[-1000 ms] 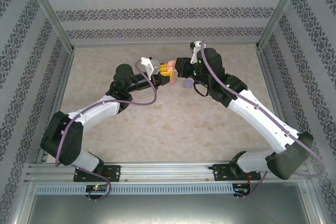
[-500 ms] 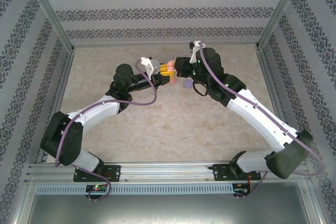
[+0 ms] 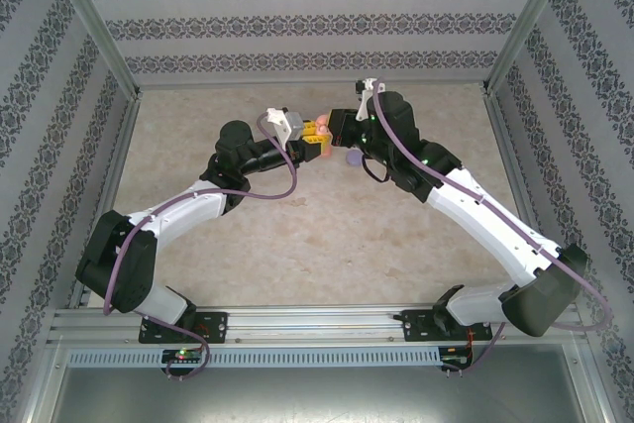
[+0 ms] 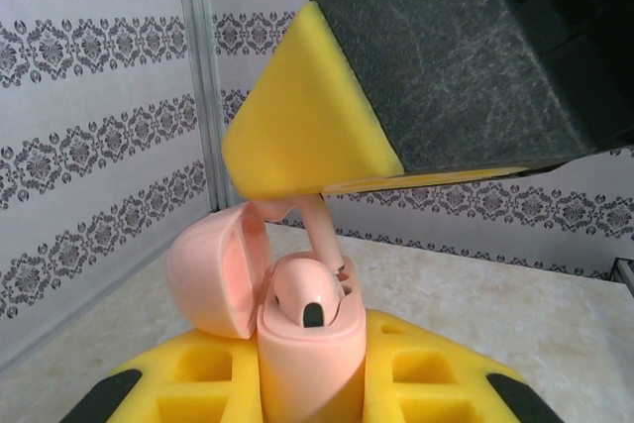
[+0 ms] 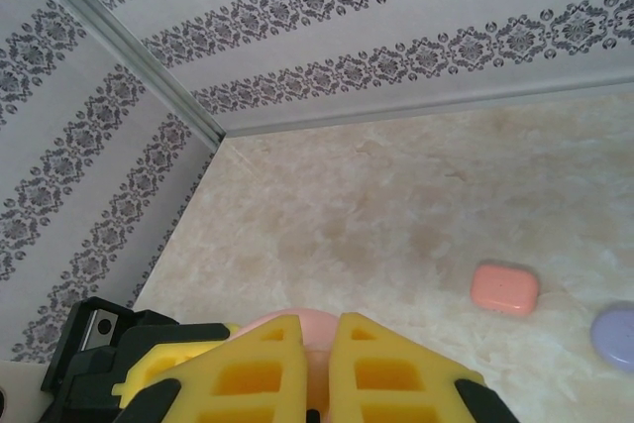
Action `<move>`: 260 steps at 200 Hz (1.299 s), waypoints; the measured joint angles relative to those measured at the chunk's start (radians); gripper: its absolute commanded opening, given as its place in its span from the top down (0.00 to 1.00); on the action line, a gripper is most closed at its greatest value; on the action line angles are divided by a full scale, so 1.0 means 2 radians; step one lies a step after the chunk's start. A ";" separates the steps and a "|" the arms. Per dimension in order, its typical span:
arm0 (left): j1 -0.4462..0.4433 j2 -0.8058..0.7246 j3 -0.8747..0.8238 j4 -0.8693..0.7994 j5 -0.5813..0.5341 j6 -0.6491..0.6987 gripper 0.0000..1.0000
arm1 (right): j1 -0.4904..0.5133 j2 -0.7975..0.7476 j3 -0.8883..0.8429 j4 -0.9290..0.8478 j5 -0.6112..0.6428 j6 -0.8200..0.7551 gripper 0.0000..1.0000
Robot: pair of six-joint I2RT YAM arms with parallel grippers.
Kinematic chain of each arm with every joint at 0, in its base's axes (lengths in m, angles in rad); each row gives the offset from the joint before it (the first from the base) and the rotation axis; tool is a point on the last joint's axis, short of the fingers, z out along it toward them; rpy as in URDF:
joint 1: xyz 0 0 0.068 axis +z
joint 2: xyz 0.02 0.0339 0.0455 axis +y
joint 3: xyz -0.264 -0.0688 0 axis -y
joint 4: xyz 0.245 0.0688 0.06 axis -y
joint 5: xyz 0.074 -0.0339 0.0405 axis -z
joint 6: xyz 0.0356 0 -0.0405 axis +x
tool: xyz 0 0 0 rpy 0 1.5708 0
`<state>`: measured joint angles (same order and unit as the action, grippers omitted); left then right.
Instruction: Insert the wireless bluetooth earbuds into the charging case
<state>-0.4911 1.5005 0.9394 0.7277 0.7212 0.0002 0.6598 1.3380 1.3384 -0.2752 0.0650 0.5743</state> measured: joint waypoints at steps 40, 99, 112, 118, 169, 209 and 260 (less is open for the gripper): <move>0.000 0.000 0.000 -0.008 0.000 0.000 1.00 | 0.019 0.000 -0.008 0.006 0.039 -0.016 0.91; -0.003 0.000 0.000 -0.015 -0.009 0.000 1.00 | 0.026 0.004 -0.014 0.015 0.065 -0.027 0.92; -0.003 0.000 0.000 -0.016 -0.010 0.000 1.00 | 0.026 0.004 -0.015 0.017 0.065 -0.027 0.91; -0.003 0.000 0.000 -0.016 -0.011 0.000 1.00 | 0.026 0.004 -0.015 0.017 0.065 -0.027 0.91; -0.007 0.000 0.000 -0.018 -0.019 0.000 1.00 | 0.026 0.004 -0.017 0.017 0.067 -0.021 0.75; -0.009 0.000 0.000 -0.018 -0.021 0.000 1.00 | 0.026 0.004 -0.015 0.013 0.065 -0.014 0.70; -0.010 -0.001 0.000 -0.015 -0.023 0.000 1.00 | 0.024 0.006 -0.006 0.007 0.055 -0.009 0.59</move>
<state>-0.5114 1.4982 0.9394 0.6968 0.6758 0.0006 0.7086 1.3495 1.3270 -0.2619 0.1757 0.5568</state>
